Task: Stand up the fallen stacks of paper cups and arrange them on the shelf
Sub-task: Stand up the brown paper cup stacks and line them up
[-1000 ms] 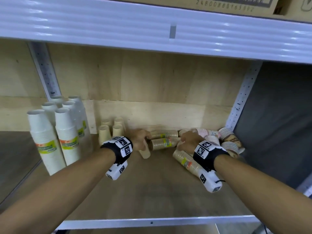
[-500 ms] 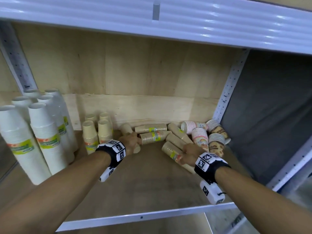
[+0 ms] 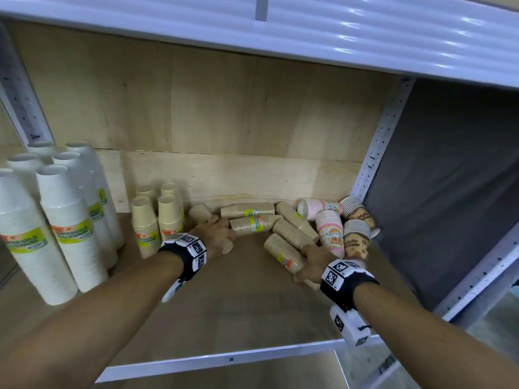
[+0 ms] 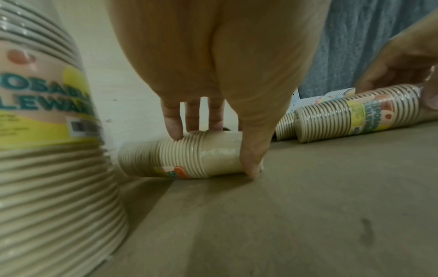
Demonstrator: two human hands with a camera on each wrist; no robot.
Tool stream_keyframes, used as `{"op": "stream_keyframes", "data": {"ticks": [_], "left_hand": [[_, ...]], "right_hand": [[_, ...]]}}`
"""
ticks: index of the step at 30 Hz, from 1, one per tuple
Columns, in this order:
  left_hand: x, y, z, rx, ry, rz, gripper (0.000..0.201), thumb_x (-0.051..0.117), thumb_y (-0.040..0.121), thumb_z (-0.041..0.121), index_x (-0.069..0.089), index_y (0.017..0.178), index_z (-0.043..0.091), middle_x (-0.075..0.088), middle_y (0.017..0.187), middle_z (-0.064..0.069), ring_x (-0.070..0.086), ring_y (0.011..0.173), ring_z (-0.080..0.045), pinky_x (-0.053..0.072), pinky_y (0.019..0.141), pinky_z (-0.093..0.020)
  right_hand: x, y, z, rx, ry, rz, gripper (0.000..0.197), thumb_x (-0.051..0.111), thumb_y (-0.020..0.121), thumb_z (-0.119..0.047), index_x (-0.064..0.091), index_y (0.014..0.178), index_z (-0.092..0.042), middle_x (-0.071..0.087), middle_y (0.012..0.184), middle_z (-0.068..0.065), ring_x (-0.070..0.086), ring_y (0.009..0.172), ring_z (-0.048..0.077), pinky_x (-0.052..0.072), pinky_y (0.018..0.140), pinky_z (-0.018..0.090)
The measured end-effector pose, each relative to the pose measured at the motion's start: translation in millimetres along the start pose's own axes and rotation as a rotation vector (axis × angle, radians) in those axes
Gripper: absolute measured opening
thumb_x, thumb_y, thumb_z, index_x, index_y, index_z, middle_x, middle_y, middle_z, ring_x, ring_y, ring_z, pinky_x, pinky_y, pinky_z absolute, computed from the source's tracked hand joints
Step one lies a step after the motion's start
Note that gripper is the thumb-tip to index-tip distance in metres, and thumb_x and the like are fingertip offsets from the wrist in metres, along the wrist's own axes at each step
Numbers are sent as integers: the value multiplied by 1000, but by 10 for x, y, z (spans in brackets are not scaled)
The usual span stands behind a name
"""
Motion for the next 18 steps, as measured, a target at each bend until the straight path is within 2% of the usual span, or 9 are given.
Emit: {"op": "stream_keyframes", "data": {"ticks": [7, 10, 13, 16, 18], "left_hand": [[-53, -12, 31, 17, -44, -27, 29, 65, 82, 30, 60, 111, 30, 52, 121, 7, 46, 115, -19, 40, 88, -34], [-84, -3, 70, 13, -91, -29, 32, 69, 77, 29, 60, 107, 31, 57, 113, 7, 52, 109, -19, 44, 87, -36], [-159, 10, 125, 7, -120, -36, 37, 70, 79, 29, 59, 114, 30, 62, 112, 5, 57, 108, -20, 45, 86, -34], [-268, -5, 177, -7, -164, -14, 40, 70, 85, 28, 57, 122, 29, 59, 112, 7, 57, 106, -17, 39, 77, -25], [-324, -8, 179, -16, -242, 0, 40, 70, 85, 31, 56, 123, 32, 55, 108, 10, 53, 98, -14, 35, 72, -23]], "right_hand": [[-25, -6, -27, -9, -2, -17, 73, 78, 75, -45, 50, 134, -13, 57, 127, 6, 58, 112, 23, 48, 82, 30], [-97, 0, -69, -36, -18, -24, 67, 79, 73, -44, 56, 126, -12, 60, 117, 5, 61, 104, 23, 49, 77, 29], [-253, 10, -129, -74, -14, 17, 58, 79, 72, -39, 62, 119, -11, 61, 107, 3, 63, 98, 25, 47, 71, 28], [-457, 28, -224, -62, -7, 57, 49, 77, 76, -34, 64, 115, -7, 65, 110, 8, 63, 93, 24, 45, 64, 25], [-563, 54, -297, -70, -2, 88, 46, 76, 79, -36, 65, 112, -6, 67, 111, 11, 63, 92, 23, 46, 65, 26]]}}
Point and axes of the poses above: each hand's wrist, its own y-axis towards the middle knuckle, its own x-axis out of the palm, z = x × y, the point moved 1 cm from there along y, towards the middle knuckle
